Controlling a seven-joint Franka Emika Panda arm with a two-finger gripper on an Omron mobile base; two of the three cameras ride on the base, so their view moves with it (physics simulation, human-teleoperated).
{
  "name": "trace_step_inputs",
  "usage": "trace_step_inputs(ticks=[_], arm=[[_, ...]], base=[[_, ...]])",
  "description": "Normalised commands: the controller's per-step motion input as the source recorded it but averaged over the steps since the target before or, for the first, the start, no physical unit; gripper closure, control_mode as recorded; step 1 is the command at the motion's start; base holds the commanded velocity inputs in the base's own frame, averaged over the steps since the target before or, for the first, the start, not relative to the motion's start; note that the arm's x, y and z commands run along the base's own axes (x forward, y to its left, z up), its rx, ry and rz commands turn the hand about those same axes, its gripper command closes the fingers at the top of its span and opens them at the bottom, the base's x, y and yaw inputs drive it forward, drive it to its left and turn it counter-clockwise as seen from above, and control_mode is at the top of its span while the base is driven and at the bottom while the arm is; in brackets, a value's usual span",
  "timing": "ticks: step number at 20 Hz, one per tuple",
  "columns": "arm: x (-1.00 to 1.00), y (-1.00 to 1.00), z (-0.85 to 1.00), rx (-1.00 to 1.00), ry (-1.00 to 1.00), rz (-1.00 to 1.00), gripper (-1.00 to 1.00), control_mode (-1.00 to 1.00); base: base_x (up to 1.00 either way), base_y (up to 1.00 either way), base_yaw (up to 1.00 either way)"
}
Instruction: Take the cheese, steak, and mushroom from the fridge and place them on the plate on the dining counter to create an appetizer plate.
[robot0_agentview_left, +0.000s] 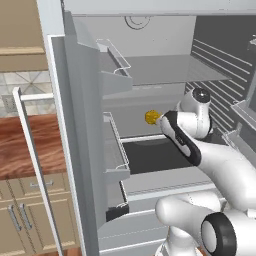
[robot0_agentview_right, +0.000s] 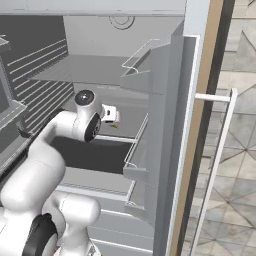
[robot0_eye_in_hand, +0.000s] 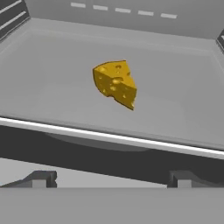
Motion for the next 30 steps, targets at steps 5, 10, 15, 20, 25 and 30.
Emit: trace_step_inputs(ticks=[5, 10, 15, 20, 25, 30], arm=[[0.35, -0.10, -0.30, 0.00, 0.00, 0.00, -1.00, -1.00], [0.37, 0.00, -0.23, 0.00, 0.00, 0.00, -1.00, -1.00], [0.41, -0.03, -0.18, 0.00, 0.00, 0.01, -1.00, -1.00], [0.43, -0.04, -0.26, 0.00, 0.00, 0.06, -1.00, -1.00], [0.39, 0.00, -0.26, 0.00, 0.00, 0.08, -1.00, -1.00], [0.51, 0.00, -0.11, 0.00, 0.00, 0.07, -1.00, -1.00]], base=[[0.00, 0.00, 0.00], [0.00, 0.00, 0.00], [0.00, 0.00, 0.00], [0.00, 0.00, 0.00], [0.00, 0.00, 0.00], [0.00, 0.00, 0.00]])
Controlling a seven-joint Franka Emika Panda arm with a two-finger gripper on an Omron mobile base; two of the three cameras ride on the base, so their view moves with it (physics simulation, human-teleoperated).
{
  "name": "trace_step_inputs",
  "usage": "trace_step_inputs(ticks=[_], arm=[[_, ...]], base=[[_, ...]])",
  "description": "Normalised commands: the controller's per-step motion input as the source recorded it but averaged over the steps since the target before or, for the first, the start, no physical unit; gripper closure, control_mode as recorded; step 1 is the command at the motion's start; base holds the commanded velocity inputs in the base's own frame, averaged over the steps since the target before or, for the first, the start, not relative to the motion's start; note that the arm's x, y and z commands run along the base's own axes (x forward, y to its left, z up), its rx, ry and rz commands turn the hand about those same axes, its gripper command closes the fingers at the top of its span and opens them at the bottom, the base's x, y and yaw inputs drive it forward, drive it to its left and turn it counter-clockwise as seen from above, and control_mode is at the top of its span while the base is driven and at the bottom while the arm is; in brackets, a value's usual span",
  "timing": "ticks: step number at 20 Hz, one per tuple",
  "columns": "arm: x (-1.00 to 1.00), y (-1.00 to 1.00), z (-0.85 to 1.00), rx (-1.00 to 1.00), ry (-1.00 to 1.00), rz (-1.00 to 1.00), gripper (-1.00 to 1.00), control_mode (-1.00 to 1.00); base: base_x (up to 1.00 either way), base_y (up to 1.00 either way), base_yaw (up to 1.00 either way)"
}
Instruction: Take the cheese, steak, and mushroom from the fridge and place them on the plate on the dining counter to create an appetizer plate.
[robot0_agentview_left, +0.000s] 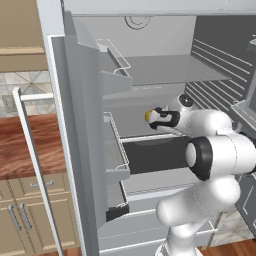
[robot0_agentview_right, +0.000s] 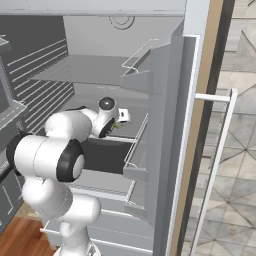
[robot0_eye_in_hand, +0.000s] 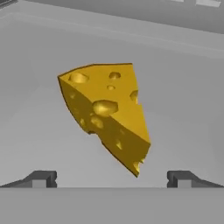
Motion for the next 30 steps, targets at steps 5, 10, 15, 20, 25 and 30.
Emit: trace_step_inputs(ticks=[5, 10, 15, 20, 25, 30], arm=[[0.58, 0.00, -0.11, 0.00, 0.00, 0.03, -1.00, -1.00], [0.39, 0.00, -0.28, 0.00, 0.00, 0.01, -1.00, -1.00], [0.24, 0.11, -0.59, 0.00, 0.00, 0.00, -1.00, -1.00], [0.03, 0.30, -0.58, -0.02, 0.00, 0.00, 1.00, -1.00], [0.00, 0.06, -0.06, 0.00, -0.05, 0.00, 1.00, -1.00], [-0.62, 0.00, -0.13, 0.00, -0.08, 0.00, 1.00, -1.00]], base=[[0.00, 0.00, 0.00], [0.00, 0.00, 0.00], [0.00, 0.00, 0.00], [0.00, 0.00, 0.00], [0.00, 0.00, 0.00], [0.00, 0.00, 0.00]])
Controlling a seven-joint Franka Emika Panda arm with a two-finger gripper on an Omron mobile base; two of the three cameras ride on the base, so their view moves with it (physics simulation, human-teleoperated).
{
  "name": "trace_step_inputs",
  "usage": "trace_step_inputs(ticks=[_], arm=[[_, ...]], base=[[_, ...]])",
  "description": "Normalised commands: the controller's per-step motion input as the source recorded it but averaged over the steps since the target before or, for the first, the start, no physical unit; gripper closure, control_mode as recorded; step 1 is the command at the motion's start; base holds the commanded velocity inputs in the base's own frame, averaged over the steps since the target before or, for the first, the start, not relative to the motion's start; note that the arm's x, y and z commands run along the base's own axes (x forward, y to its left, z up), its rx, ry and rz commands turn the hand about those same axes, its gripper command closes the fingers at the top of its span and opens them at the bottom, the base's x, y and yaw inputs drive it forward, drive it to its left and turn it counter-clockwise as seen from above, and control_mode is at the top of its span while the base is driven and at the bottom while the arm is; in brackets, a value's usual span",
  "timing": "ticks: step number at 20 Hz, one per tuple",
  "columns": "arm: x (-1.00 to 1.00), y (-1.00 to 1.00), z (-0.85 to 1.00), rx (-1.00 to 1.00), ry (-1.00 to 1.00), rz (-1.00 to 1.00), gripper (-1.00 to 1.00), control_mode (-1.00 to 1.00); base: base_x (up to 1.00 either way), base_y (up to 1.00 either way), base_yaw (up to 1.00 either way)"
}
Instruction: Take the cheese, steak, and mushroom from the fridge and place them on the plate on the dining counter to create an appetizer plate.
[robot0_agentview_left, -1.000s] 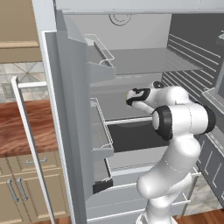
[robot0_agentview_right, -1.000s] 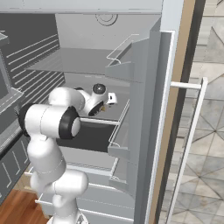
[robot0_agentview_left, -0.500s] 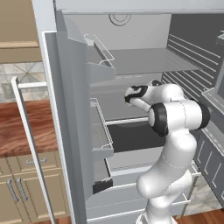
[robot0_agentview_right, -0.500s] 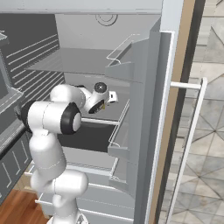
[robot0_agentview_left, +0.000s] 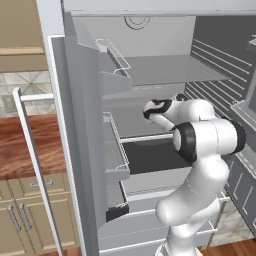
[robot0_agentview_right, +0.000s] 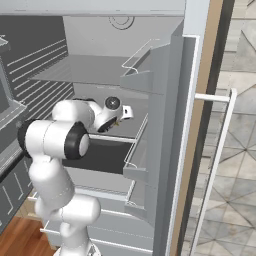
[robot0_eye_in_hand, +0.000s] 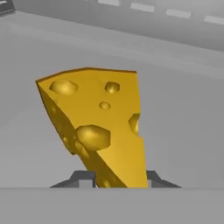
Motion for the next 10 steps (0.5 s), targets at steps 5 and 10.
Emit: trace_step_inputs(ticks=[5, 10], arm=[[-1.00, 0.00, -0.02, 0.00, -0.05, 0.00, 1.00, -1.00], [-0.91, 0.00, 0.73, -0.04, 0.04, 0.00, 1.00, -1.00]], base=[[0.00, 0.00, 0.00], [0.00, 0.00, 0.00]])
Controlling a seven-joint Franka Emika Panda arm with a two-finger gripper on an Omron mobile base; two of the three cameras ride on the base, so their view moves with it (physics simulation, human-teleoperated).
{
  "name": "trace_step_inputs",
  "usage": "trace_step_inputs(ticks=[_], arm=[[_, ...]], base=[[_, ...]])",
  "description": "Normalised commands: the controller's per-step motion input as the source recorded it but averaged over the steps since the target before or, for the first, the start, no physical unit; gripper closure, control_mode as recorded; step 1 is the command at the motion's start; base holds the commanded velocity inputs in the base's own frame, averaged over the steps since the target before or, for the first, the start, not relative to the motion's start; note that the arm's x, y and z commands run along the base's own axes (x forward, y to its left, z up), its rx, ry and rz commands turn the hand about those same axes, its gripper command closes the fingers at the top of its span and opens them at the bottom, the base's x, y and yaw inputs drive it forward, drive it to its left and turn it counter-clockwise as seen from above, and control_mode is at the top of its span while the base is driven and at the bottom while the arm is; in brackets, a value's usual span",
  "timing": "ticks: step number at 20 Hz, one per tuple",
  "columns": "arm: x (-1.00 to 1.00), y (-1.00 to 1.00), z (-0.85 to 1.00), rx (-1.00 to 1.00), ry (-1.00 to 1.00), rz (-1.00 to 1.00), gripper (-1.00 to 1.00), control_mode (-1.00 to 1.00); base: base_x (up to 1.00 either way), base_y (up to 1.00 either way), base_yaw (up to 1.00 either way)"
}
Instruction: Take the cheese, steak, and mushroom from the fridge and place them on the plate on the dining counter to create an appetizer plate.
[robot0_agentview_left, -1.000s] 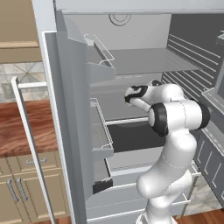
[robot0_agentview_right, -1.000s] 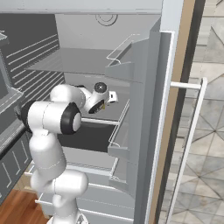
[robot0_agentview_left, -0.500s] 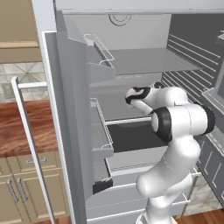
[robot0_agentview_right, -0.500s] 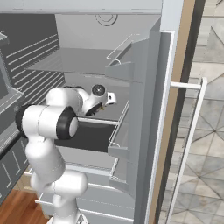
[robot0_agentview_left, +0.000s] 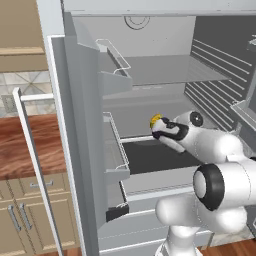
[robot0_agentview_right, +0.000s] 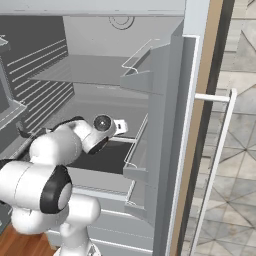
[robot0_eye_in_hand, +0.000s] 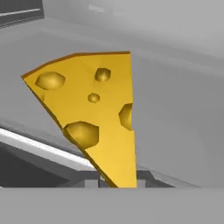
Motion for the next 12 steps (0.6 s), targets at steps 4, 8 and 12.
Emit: trace_step_inputs(ticks=[4, 8, 12], arm=[[-0.83, 0.00, 1.00, -0.08, 0.21, 0.00, 1.00, -1.00], [-0.75, 0.00, 1.00, -0.08, 0.27, 0.00, 1.00, -1.00], [-0.74, 0.00, 1.00, -0.05, 0.21, 0.00, 1.00, -1.00]], base=[[0.00, 0.00, 0.00], [0.00, 0.00, 0.00], [0.00, 0.00, 0.00]])
